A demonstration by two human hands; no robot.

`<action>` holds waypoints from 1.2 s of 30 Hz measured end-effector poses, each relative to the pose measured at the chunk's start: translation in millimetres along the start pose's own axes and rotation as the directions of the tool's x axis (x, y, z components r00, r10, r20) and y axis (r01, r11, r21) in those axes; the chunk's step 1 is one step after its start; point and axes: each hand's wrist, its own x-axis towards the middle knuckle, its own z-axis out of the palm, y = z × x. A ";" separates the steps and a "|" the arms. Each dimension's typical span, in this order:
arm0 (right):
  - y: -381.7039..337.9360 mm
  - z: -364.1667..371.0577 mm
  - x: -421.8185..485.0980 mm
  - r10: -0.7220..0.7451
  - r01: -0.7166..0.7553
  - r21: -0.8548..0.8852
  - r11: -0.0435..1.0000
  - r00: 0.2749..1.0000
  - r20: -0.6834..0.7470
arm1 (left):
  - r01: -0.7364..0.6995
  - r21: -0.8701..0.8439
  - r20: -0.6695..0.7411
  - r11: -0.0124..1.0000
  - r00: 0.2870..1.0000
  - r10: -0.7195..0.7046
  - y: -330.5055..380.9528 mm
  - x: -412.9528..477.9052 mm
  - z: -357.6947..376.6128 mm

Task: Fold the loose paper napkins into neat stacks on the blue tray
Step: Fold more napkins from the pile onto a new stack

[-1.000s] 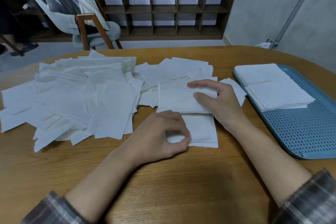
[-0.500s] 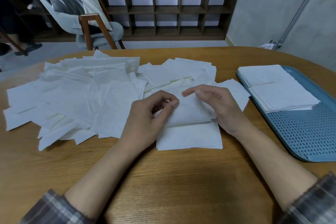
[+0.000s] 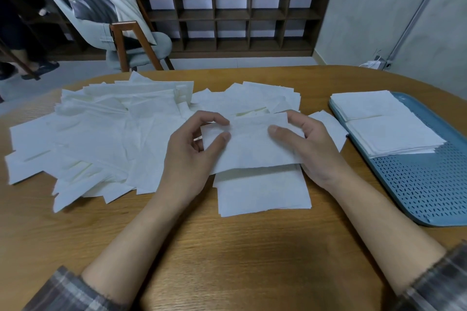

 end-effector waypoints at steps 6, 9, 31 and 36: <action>6.2 7.1 0.9 0.003 -0.001 -0.042 0.999 0.999 0.054 | 0.103 -0.024 0.013 0.994 0.995 -0.102 -4.3 -0.8 2.9; 5.0 6.5 0.9 -0.007 0.009 -0.056 0.998 0.999 0.050 | 0.136 -0.038 0.023 0.990 0.991 -0.135 -4.5 -1.1 3.7; -1.1 6.6 -3.6 -0.051 0.055 -0.077 0.996 0.997 0.055 | 0.044 0.158 0.002 0.987 0.999 -0.044 -8.1 -1.0 2.4; -1.3 5.3 -2.2 -0.069 0.072 -0.044 0.996 0.996 0.051 | 0.214 -0.100 0.114 0.972 0.973 -0.202 2.5 -2.1 4.5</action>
